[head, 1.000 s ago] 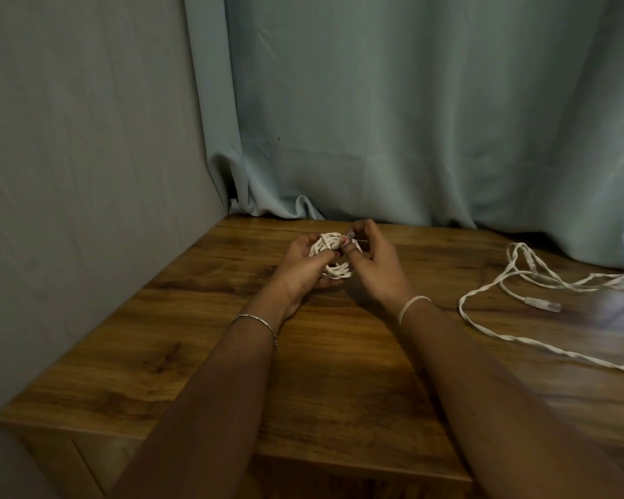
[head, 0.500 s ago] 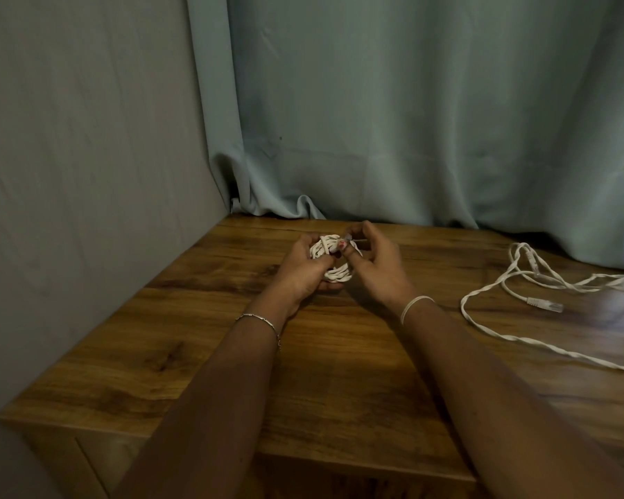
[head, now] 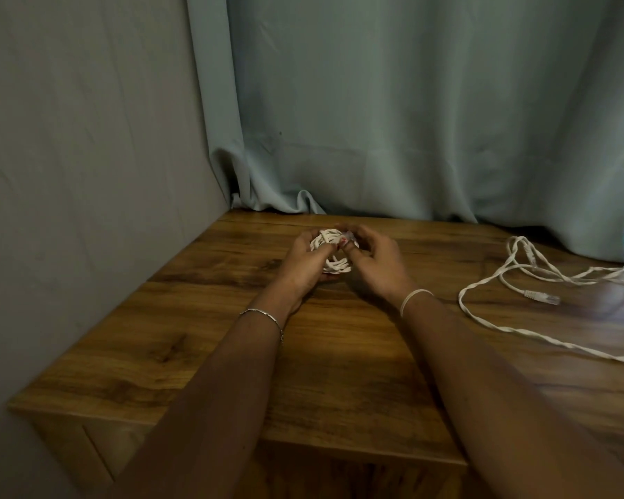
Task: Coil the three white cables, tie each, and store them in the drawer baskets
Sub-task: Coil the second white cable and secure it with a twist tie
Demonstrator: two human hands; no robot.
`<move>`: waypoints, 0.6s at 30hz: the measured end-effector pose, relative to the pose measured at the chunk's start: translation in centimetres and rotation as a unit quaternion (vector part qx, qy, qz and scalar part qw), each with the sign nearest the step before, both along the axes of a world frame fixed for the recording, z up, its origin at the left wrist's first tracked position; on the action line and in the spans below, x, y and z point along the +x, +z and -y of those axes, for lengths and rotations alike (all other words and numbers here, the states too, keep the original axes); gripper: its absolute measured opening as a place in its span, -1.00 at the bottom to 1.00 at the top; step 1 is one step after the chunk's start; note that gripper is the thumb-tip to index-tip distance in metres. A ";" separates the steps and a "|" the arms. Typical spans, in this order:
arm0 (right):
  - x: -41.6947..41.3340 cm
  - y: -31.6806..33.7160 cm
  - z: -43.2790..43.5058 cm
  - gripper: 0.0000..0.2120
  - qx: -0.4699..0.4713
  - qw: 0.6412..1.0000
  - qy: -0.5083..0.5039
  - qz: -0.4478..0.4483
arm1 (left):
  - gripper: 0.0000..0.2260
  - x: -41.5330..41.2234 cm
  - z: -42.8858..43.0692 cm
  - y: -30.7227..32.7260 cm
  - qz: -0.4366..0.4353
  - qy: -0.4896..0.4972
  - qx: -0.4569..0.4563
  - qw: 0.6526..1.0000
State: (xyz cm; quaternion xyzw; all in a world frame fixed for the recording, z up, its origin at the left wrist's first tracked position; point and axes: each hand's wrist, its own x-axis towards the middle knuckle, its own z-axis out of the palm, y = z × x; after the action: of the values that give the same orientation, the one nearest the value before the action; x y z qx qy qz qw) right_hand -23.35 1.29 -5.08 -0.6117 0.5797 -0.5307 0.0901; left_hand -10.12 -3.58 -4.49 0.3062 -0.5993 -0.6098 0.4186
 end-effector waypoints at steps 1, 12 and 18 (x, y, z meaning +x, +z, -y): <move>-0.1 0.0 -0.1 -0.70 0.008 1.000 -0.001 0.004 | -0.67 0.0 -0.2 0.0 -0.005 -0.004 0.005 1.000; -0.1 0.6 -4.8 -0.67 0.023 1.000 0.000 -0.019 | -0.81 0.4 -3.8 0.1 -0.039 -0.009 0.053 0.998; -1.9 0.3 -10.9 -0.66 0.015 0.993 -0.064 -0.102 | -0.65 -1.7 -7.7 -0.1 -0.021 -0.041 0.050 0.998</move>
State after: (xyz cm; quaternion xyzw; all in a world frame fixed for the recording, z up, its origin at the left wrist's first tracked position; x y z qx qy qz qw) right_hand -25.20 12.21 -4.82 -0.6227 0.6321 -0.4612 0.0055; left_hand -11.85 4.11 -4.57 0.2889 -0.5711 -0.6620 0.3901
